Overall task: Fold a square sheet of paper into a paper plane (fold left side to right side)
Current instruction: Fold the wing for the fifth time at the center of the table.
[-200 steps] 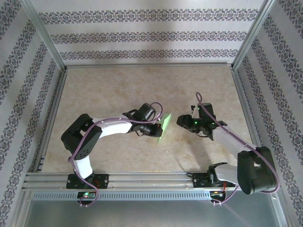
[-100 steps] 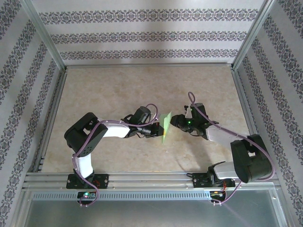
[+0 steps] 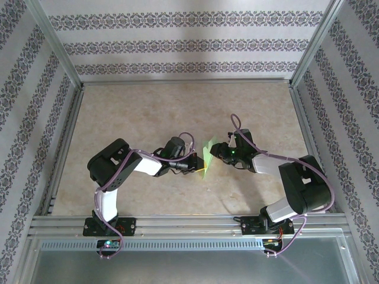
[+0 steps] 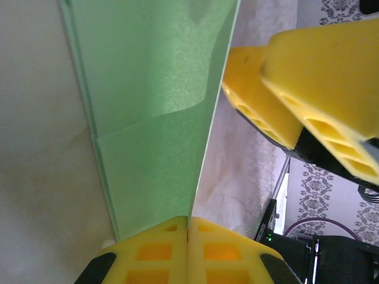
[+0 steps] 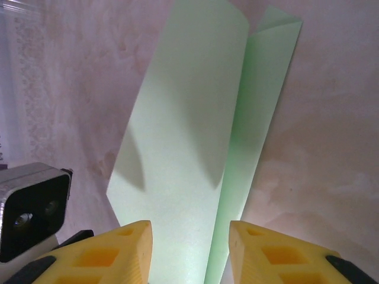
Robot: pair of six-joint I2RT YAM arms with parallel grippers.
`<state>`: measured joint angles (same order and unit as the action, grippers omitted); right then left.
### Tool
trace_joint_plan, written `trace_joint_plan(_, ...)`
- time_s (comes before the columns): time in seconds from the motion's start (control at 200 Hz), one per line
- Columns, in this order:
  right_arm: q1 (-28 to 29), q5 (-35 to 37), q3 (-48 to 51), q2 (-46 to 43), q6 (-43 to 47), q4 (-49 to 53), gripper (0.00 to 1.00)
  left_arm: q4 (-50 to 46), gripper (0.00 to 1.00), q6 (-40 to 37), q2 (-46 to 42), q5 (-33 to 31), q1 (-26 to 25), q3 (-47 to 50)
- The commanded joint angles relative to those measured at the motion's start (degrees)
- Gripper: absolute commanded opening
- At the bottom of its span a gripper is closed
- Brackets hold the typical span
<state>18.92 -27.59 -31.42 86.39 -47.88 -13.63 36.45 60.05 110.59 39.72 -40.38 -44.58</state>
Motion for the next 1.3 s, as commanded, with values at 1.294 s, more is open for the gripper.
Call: trace_joint_plan(1.294, 1.83, 4.08, -5.71, 10.44, -0.24, 0.97, 0.37, 10.54, 0.14, 5.35, 1.9, 0.53, 1.0, 2.03)
